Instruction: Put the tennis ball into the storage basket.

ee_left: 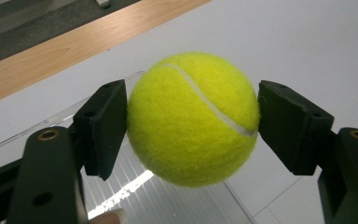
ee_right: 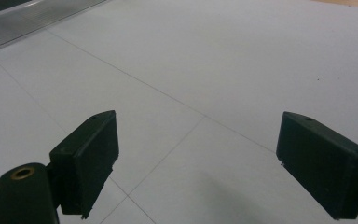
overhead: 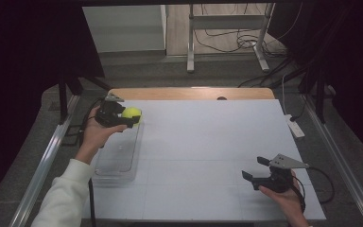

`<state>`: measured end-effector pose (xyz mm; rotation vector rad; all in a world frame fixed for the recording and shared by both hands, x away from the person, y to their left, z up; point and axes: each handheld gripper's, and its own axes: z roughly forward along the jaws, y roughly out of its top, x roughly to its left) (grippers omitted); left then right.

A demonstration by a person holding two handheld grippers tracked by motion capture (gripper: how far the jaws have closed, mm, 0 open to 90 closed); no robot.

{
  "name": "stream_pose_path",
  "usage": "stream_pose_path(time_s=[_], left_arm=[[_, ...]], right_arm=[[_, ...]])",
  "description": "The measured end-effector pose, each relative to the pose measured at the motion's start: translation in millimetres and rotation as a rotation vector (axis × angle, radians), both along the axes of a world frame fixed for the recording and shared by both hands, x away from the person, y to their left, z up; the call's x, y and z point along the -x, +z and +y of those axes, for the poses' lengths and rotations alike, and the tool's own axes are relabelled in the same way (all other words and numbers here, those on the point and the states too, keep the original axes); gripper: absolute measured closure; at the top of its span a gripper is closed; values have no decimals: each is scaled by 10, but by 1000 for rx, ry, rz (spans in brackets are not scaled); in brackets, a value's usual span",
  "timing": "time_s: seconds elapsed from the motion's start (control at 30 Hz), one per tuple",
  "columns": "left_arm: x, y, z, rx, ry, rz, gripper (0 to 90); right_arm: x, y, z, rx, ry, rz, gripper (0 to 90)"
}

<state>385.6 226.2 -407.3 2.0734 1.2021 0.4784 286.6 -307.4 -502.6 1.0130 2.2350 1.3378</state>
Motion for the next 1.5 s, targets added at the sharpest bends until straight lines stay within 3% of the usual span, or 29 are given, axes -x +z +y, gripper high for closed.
stream_pose_path(time_s=[1.5], left_arm=[[-133, 3, 331, -22, 142, -5, 274]], right_arm=[[-2, -2, -6, 1, -7, 3, 128]])
